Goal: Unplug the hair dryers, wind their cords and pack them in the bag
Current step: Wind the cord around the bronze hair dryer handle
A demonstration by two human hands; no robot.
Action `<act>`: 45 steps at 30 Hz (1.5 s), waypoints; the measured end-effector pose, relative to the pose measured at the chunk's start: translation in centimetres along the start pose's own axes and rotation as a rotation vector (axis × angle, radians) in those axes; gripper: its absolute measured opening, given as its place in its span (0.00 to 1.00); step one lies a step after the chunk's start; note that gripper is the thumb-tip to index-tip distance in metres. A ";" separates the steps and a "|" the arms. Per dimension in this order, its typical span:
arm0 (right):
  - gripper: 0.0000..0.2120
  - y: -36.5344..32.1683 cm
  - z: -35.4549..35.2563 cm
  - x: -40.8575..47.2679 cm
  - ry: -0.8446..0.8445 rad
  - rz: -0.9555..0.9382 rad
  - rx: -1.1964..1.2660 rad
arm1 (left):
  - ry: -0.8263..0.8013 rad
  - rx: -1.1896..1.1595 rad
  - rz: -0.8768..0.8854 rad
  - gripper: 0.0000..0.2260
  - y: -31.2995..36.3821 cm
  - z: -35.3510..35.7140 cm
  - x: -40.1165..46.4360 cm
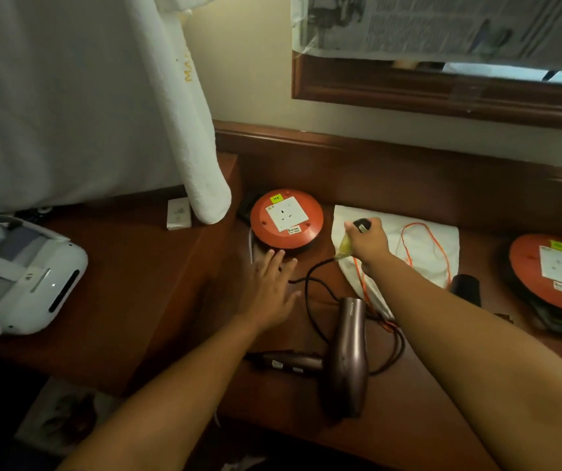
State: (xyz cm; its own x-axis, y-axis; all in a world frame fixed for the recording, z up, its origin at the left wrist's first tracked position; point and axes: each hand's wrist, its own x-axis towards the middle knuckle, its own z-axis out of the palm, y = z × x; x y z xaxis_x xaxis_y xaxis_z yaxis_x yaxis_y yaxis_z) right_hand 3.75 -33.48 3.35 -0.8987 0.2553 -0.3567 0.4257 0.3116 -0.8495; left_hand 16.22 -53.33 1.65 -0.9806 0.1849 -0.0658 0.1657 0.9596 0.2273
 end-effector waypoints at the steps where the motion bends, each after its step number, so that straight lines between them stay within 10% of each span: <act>1: 0.20 1.1 -0.4 0.0 0.011 0.060 0.065 | -0.015 0.033 0.035 0.30 0.4 0.9 -1.3; 15: 0.23 10.1 -0.9 0.5 -0.060 0.465 0.354 | -0.499 -0.082 -0.081 0.31 1.9 6.2 -9.3; 23: 0.04 10.0 -2.3 -1.2 -0.184 0.420 0.177 | -0.439 0.044 -0.070 0.26 2.6 8.1 -9.3; 35: 0.11 9.8 -5.6 -4.7 -0.330 0.374 0.301 | -0.387 -0.097 -0.063 0.22 2.7 6.6 -9.5; 45: 0.09 4.9 -9.9 -8.3 -0.367 0.210 0.272 | -0.035 -0.585 -0.116 0.20 5.8 -1.4 -6.3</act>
State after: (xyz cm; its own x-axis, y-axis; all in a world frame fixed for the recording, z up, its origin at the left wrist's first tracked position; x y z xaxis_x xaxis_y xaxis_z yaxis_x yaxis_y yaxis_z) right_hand 14.35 -25.05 5.98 -0.7953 -0.0669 -0.6025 0.6023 0.0253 -0.7979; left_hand 23.19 -49.22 4.74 -0.9831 0.1020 -0.1520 -0.0377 0.6997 0.7134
